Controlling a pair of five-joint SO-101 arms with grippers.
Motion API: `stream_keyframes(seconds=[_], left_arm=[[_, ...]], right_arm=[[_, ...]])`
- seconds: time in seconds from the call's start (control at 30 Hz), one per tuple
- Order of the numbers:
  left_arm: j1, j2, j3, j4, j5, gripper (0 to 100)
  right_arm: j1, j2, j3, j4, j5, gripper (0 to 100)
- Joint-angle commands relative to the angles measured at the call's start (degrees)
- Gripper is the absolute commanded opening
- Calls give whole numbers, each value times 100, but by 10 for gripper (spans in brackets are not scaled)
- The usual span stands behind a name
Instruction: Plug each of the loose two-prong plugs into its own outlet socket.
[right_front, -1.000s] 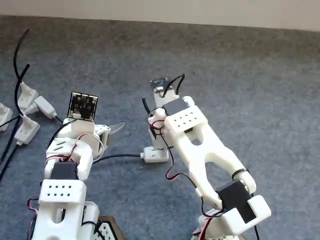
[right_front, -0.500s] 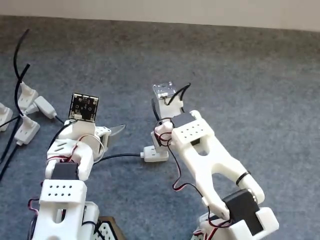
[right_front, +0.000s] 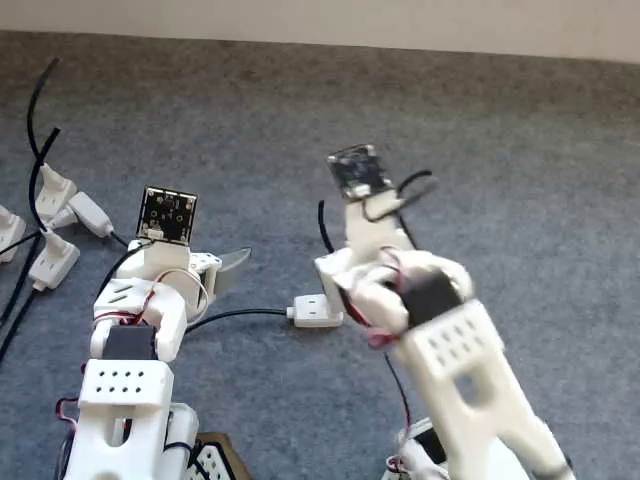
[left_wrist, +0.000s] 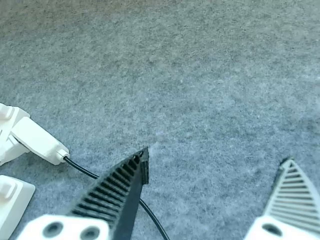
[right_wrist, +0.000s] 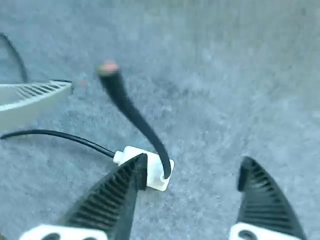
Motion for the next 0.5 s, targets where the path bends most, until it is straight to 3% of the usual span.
stream_keyframes(seconds=[0.0, 0.17, 0.33, 0.47], left_arm=[[-40, 4, -66, -79, 62, 383], [-31, -4, -356, 360, 62, 383], [497, 224, -1974, 2646, -18, 383], [1182, 1473, -3503, 4316, -897, 383]], right_arm=[[611, -831, -620, 391, 70, 307], [2211, -1297, -857, 470, 53, 307], [2607, -1763, 277, 251, 53, 307], [2615, -2580, 1789, -541, 97, 307]])
